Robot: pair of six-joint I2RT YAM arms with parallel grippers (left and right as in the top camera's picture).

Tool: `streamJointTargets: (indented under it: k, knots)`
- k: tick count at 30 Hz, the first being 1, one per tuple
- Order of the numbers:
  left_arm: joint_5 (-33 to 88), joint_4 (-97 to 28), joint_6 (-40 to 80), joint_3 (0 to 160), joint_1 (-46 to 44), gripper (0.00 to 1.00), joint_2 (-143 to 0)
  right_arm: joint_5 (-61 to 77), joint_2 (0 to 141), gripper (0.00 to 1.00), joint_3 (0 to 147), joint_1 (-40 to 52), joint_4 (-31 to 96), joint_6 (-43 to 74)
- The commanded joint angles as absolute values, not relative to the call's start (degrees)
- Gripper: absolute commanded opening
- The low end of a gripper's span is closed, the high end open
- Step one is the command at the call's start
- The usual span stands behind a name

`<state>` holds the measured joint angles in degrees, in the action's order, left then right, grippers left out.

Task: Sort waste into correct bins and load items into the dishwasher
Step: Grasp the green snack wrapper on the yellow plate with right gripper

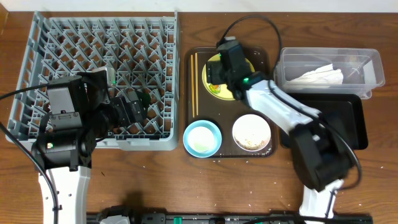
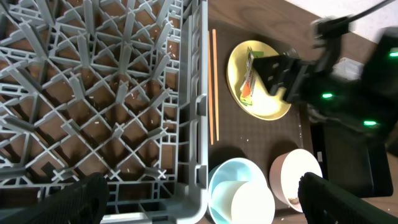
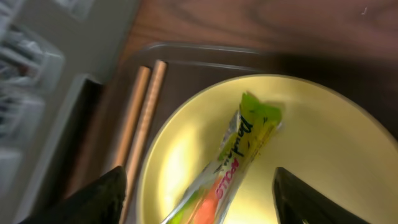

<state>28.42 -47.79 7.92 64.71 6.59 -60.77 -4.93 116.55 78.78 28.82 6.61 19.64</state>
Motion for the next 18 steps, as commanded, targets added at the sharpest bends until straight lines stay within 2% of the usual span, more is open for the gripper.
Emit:
streamJointTargets:
  k: [1,8,10,11,15,18]
  knots:
    - [29.15,-47.94,8.25,65.87,6.46,0.98,-60.99,-7.73,120.44,0.70,78.85,29.04,4.16,21.52]
    - [29.15,-47.94,8.25,65.87,6.46,0.98,-60.99,-7.70,123.94,0.52,78.85,28.51,6.76,23.77]
    - [29.15,-47.94,8.25,65.87,6.46,0.98,-60.99,-8.58,124.36,0.43,78.85,28.51,8.40,23.75]
    - [29.15,-47.94,8.25,65.87,6.46,0.98,-60.99,-9.26,124.42,0.37,78.85,28.51,8.91,23.75]
    - [29.15,-47.94,8.25,65.87,6.46,0.98,-60.99,-10.15,123.96,0.01,78.85,28.21,10.39,23.75]
    - [29.15,-47.94,8.25,65.87,6.46,0.98,-60.99,-9.58,119.00,0.01,78.87,27.33,13.08,26.06]
